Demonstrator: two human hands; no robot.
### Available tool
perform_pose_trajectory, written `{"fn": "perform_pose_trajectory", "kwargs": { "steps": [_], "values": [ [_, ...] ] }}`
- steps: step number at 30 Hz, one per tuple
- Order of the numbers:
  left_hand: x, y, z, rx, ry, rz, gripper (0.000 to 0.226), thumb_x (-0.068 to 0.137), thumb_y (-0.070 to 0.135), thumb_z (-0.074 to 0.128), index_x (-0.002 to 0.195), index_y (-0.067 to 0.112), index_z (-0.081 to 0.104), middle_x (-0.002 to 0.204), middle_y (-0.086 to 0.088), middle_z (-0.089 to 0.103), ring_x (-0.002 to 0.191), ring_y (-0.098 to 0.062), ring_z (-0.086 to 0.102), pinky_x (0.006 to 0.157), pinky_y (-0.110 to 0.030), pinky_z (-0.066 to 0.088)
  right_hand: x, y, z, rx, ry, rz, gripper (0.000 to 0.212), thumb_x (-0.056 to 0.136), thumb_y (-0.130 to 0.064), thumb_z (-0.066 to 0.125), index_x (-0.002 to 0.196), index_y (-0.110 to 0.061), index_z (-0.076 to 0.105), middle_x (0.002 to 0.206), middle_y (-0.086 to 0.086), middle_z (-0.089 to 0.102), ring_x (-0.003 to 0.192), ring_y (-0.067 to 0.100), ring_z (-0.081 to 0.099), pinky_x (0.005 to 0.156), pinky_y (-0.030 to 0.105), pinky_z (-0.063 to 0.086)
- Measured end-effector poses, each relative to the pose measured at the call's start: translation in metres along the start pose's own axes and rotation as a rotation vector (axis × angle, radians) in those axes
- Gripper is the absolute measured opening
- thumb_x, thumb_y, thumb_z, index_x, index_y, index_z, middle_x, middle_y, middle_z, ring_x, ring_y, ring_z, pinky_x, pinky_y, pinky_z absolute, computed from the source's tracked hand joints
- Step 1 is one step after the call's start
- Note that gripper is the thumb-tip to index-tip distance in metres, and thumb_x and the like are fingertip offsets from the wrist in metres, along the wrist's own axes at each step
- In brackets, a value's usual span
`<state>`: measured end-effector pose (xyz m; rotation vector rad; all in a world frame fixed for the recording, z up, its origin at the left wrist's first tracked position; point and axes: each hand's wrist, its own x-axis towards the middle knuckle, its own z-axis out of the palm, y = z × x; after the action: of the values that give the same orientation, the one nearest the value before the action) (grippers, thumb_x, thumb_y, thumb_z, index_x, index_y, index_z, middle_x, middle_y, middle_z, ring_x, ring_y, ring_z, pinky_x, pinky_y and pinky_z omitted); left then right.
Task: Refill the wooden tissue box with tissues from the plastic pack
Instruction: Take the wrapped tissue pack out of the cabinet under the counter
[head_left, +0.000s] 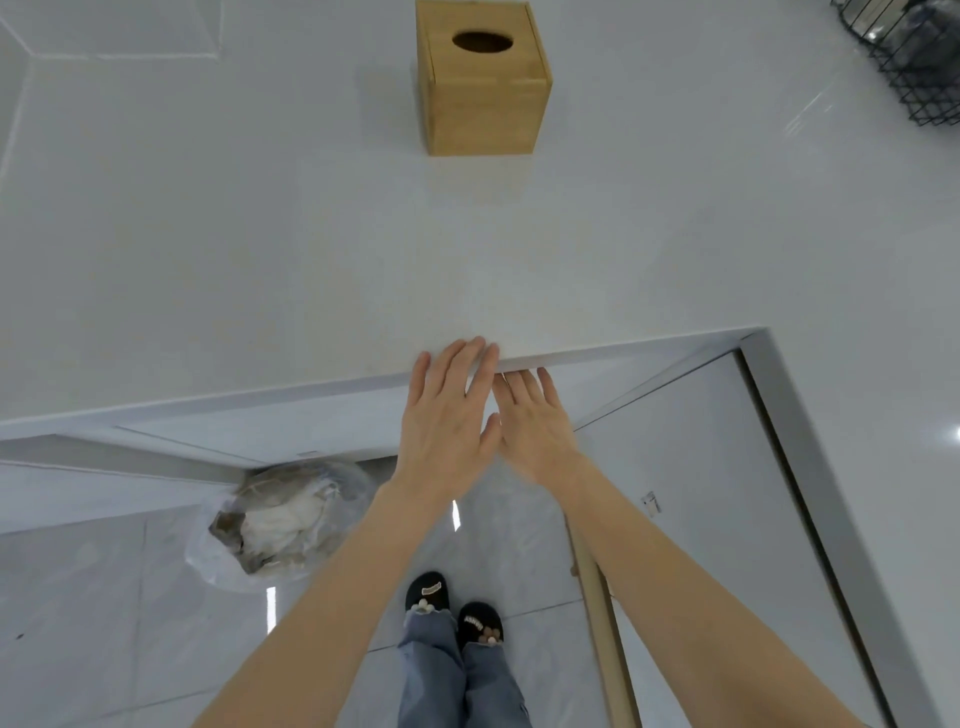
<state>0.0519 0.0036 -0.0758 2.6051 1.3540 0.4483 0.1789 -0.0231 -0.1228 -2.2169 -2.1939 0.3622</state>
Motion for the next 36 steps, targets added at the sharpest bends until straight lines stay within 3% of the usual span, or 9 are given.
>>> {"fn": "perform_pose_trajectory", "kwargs": {
  "steps": [6,16,20,27,32,36],
  "values": [
    [-0.004,-0.002,0.006,0.041,0.015,0.004,0.061,0.078,0.026,0.049,0.135,0.009,0.038,0.135,-0.011,0.05,0.127,-0.023,0.03,0.107,-0.047,0.031,0.0,-0.007,0.0,0.149,0.007,0.017,0.066,0.089,-0.022,0.048,0.145,-0.008,0.018,0.152,0.007,0.023,0.143,0.024,0.016,0.118,0.043,0.005],
    [-0.006,-0.007,0.005,0.114,-0.047,0.057,0.066,0.082,0.042,0.04,0.139,0.009,0.032,0.142,-0.013,0.043,0.132,-0.024,0.024,0.11,-0.044,0.019,-0.039,0.001,-0.004,0.322,-0.045,0.002,0.069,0.09,-0.038,0.049,0.145,-0.009,0.02,0.154,0.005,0.021,0.145,0.018,0.01,0.118,0.041,0.006],
    [-0.008,-0.005,0.007,0.128,-0.066,0.042,0.069,0.084,0.046,0.04,0.141,0.009,0.028,0.144,-0.014,0.039,0.134,-0.027,0.023,0.111,-0.044,0.014,-0.052,0.003,-0.008,0.342,-0.042,-0.009,0.069,0.089,-0.042,0.051,0.143,-0.009,0.025,0.153,0.005,0.025,0.144,0.017,0.014,0.117,0.039,0.009],
    [-0.008,0.002,0.006,0.147,-0.087,-0.008,0.074,0.085,0.055,0.038,0.14,0.007,0.031,0.144,-0.015,0.04,0.134,-0.032,0.034,0.11,-0.05,0.023,-0.067,0.009,-0.009,0.413,-0.003,-0.008,0.059,0.084,-0.041,0.054,0.135,-0.014,0.04,0.141,0.003,0.044,0.133,0.018,0.035,0.114,0.043,0.025],
    [-0.007,0.008,0.002,0.123,-0.084,-0.048,0.074,0.084,0.055,0.031,0.139,0.006,0.032,0.143,-0.017,0.04,0.133,-0.035,0.036,0.11,-0.052,0.023,-0.091,0.017,-0.009,0.42,0.0,-0.001,0.057,0.081,-0.046,0.048,0.129,-0.014,0.048,0.133,0.002,0.052,0.124,0.017,0.045,0.109,0.039,0.034],
    [-0.007,0.023,0.003,0.16,-0.077,-0.116,0.072,0.086,0.052,0.039,0.14,0.005,0.029,0.146,-0.019,0.035,0.136,-0.037,0.029,0.111,-0.054,0.018,-0.119,0.028,-0.004,0.397,-0.04,-0.011,0.064,0.084,-0.05,0.034,0.132,-0.011,0.047,0.133,0.004,0.051,0.126,0.018,0.043,0.108,0.037,0.035]
  ]
}}
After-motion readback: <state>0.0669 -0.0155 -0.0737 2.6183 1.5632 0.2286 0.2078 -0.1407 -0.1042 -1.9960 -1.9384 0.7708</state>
